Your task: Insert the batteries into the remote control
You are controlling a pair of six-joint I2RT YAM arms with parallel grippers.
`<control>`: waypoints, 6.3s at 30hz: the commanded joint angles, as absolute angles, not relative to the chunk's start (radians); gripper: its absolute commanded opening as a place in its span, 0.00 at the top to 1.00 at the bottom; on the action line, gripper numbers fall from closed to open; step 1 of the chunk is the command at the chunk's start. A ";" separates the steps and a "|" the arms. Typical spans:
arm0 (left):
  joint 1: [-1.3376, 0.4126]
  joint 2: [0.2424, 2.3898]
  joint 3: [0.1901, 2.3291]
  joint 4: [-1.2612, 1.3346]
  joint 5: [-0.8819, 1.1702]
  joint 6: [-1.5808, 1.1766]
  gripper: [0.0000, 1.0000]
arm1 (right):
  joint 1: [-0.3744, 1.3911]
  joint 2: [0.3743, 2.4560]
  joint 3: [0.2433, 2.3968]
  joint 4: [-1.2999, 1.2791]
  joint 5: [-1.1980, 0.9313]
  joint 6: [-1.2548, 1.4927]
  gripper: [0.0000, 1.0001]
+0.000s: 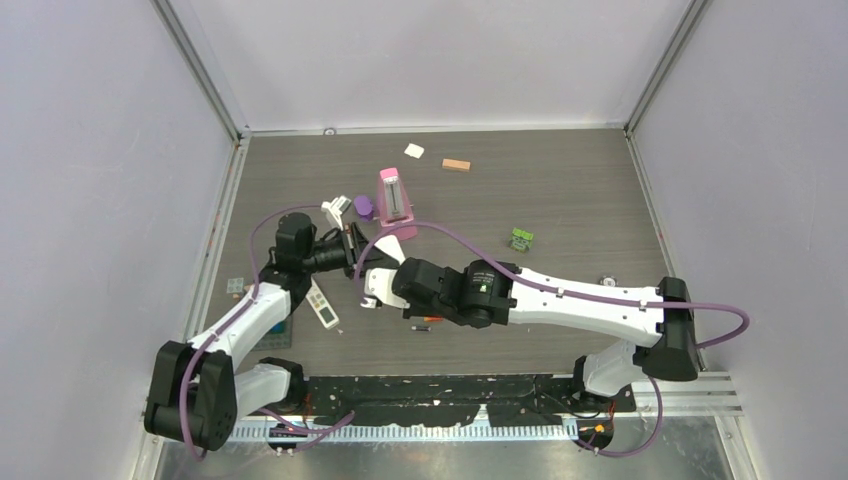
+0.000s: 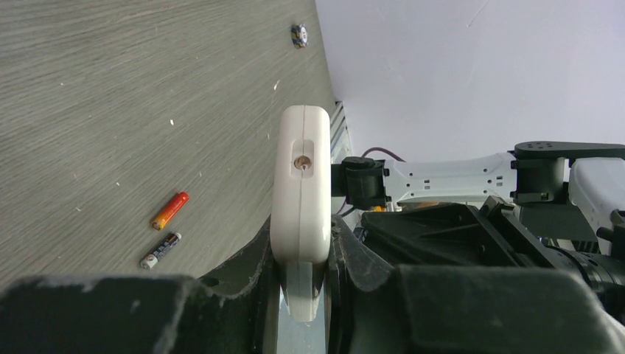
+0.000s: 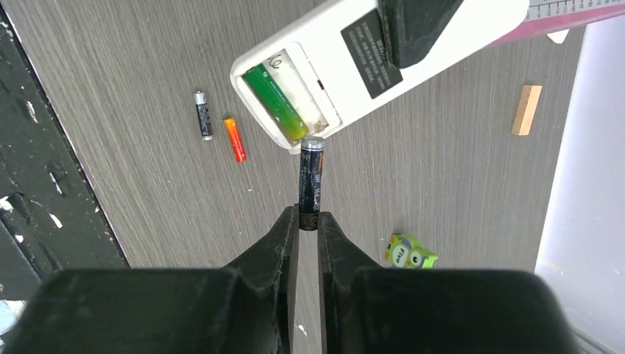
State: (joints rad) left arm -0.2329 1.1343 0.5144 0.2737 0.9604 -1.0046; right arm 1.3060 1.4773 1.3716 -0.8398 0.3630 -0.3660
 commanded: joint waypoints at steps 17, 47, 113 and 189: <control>-0.278 1.152 0.610 0.109 1.076 -0.876 1.00 | 1.387 1.583 1.480 -0.897 0.431 -0.425 0.93; -0.284 1.186 0.609 0.158 1.087 -0.927 1.00 | 1.409 1.605 1.443 -0.863 0.448 -0.477 0.91; -0.300 1.220 0.520 0.657 1.032 -1.316 1.00 | 1.113 1.308 1.468 -0.818 0.206 0.053 0.30; -0.455 1.095 0.492 1.125 0.296 -1.822 1.00 | 0.822 1.128 0.891 0.081 -0.166 1.404 0.65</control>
